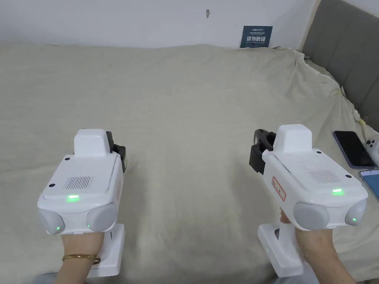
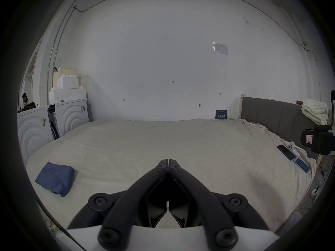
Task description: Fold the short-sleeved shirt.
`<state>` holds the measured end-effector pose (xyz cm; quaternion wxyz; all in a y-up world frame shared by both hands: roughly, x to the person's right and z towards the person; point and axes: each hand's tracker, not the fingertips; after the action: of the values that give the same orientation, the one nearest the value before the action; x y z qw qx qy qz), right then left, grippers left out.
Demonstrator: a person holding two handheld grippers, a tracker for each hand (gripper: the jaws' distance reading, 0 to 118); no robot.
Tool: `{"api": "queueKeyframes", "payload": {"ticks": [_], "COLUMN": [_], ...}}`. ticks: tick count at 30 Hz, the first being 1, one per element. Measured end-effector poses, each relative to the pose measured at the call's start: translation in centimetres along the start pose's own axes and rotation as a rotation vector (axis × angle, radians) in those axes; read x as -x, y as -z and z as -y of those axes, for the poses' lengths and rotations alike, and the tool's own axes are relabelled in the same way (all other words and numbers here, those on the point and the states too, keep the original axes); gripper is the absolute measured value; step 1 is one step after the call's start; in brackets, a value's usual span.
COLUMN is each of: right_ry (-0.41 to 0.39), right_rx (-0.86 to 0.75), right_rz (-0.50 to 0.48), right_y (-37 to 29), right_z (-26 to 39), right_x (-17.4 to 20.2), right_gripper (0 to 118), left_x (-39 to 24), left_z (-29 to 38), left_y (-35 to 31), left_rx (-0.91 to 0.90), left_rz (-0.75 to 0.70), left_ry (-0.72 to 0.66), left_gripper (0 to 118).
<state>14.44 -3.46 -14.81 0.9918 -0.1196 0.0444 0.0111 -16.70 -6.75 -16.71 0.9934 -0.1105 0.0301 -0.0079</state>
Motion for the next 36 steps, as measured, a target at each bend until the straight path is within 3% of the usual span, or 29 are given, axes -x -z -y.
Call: {"api": "queueKeyframes", "payload": {"ticks": [5,8,9,11,12,13,14,18,36], "right_ry": [0.013,0.013,0.017,0.023,0.024,0.023,0.019,0.005,0.025], "right_rx": [-0.001,-0.013,-0.015,-0.021,-0.022,-0.021,-0.022,-0.032,-0.042], "right_rz": [-0.009,-0.007,-0.010,-0.010,-0.013,-0.015,-0.014,-0.001,0.015], "right_y": [0.0,-0.6,-0.6,-0.5,-0.5,-0.5,-0.3,-0.3,-0.1], "right_z": [0.0,-0.5,-0.7,-0.7,-0.9,-1.0,-0.9,-1.2,-1.3], "right_x": [-0.2,0.3,0.3,-0.1,-0.1,-0.1,-0.3,0.0,0.3], "right_gripper": [0,0,5,34,63,80,93,118,118], "left_x": [0.2,0.3,0.3,0.4,0.3,0.3,0.3,0.5,0.5], "left_z": [0.0,-0.2,-0.3,-0.5,-0.5,-0.5,-0.6,-0.8,-0.8], "left_y": [-0.3,-0.5,-0.5,-0.5,-0.5,-0.6,-0.8,-0.7,-1.1], "left_rx": [-0.001,-0.004,-0.003,0.003,-0.002,-0.013,-0.022,-0.010,-0.026], "left_rz": [-0.003,-0.001,-0.003,-0.005,-0.012,-0.023,-0.027,-0.018,-0.023], "left_ry": [-0.009,-0.021,-0.022,-0.021,-0.019,-0.014,-0.006,0.002,0.012], "left_gripper": [0,23,49,89,103,107,107,118,118]}}
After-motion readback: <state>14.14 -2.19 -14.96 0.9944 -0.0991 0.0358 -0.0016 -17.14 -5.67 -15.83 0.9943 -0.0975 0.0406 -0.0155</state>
